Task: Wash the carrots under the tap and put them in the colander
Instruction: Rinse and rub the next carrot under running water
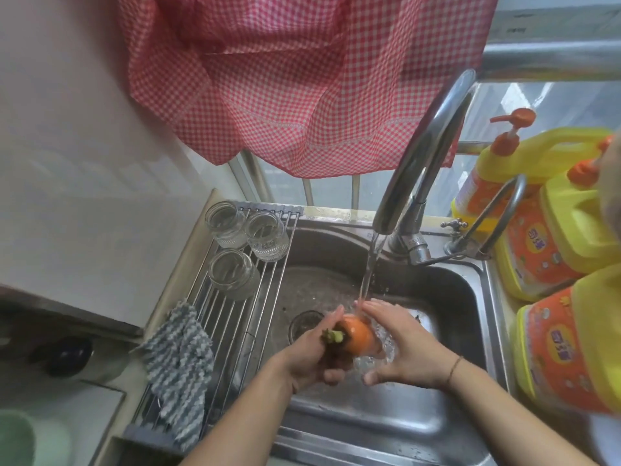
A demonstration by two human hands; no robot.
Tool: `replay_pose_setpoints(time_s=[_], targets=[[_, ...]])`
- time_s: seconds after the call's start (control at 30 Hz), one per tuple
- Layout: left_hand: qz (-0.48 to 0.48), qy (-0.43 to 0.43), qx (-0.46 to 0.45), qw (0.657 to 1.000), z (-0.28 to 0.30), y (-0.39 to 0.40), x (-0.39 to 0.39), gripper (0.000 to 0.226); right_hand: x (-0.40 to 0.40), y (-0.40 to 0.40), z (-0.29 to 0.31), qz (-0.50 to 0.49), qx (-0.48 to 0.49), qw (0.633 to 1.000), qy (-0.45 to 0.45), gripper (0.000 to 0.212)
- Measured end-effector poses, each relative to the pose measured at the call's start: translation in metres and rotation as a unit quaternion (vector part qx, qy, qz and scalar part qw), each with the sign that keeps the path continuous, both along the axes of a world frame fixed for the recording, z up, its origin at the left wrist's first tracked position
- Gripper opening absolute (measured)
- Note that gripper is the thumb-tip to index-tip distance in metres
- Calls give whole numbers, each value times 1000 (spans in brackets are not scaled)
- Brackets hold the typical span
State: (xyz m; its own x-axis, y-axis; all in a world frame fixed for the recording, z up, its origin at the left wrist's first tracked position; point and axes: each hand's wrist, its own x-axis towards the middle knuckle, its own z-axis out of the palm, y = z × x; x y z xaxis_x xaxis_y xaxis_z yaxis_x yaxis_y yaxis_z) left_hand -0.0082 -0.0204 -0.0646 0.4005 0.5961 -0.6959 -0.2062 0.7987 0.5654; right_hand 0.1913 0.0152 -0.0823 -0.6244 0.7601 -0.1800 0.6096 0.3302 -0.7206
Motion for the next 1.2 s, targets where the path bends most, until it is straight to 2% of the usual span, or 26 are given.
replay_pose_setpoints(time_s=[0.03, 0.13, 0.2, 0.27, 0.3, 0.37, 0.43, 0.53, 0.63, 0.7, 0.77, 0.83, 0.93, 1.03, 1.1, 1.2], targets=[[8, 9, -7, 1000, 0, 3, 1, 59, -4, 4, -1, 13, -41, 999, -22, 102], [47, 41, -8, 998, -5, 4, 9, 60, -12, 10, -7, -21, -123, 992, 5, 90], [87, 121, 24, 989, -12, 2, 15, 66, -11, 6, -8, -36, -128, 991, 17, 81], [137, 224, 86, 961, -26, -2, 21, 67, -7, -3, -5, -66, -132, 989, 24, 72], [175, 239, 101, 950, -32, -5, 23, 64, -6, -7, -4, -90, -127, 988, 23, 69], [249, 207, 106, 940, -32, -10, 30, 52, -3, -16, -4, -143, -117, 983, 23, 60], [264, 146, 116, 946, -25, -14, 39, 41, -4, -23, -4, -197, -123, 972, 16, 50], [259, 96, 84, 958, -16, -15, 52, 31, -11, -35, -3, -223, -119, 967, -7, 55], [314, 73, 37, 946, -11, -4, 60, 19, -20, -41, 4, -233, -128, 964, -18, 64], [348, 59, -9, 936, -8, 5, 61, 13, -25, -42, 10, -217, -91, 969, -72, 64], [360, 51, -46, 931, -4, 14, 61, 17, -31, -43, 14, -206, -19, 969, -136, 64], [357, 30, -74, 931, 6, 23, 61, 25, -35, -45, 18, -220, 10, 962, -164, 63], [357, 26, -102, 928, 15, 29, 63, 33, -39, -44, 23, -223, 14, 954, -199, 44], [349, 39, -42, 935, 12, 25, 63, 27, -37, -37, 26, -262, -35, 949, -172, 21], [352, 20, 2, 936, 9, 15, 61, 25, -34, -31, 24, -272, -70, 947, -155, 22], [357, -37, 17, 933, 6, 3, 57, 27, -31, -23, 29, -258, -108, 948, -152, 28]])
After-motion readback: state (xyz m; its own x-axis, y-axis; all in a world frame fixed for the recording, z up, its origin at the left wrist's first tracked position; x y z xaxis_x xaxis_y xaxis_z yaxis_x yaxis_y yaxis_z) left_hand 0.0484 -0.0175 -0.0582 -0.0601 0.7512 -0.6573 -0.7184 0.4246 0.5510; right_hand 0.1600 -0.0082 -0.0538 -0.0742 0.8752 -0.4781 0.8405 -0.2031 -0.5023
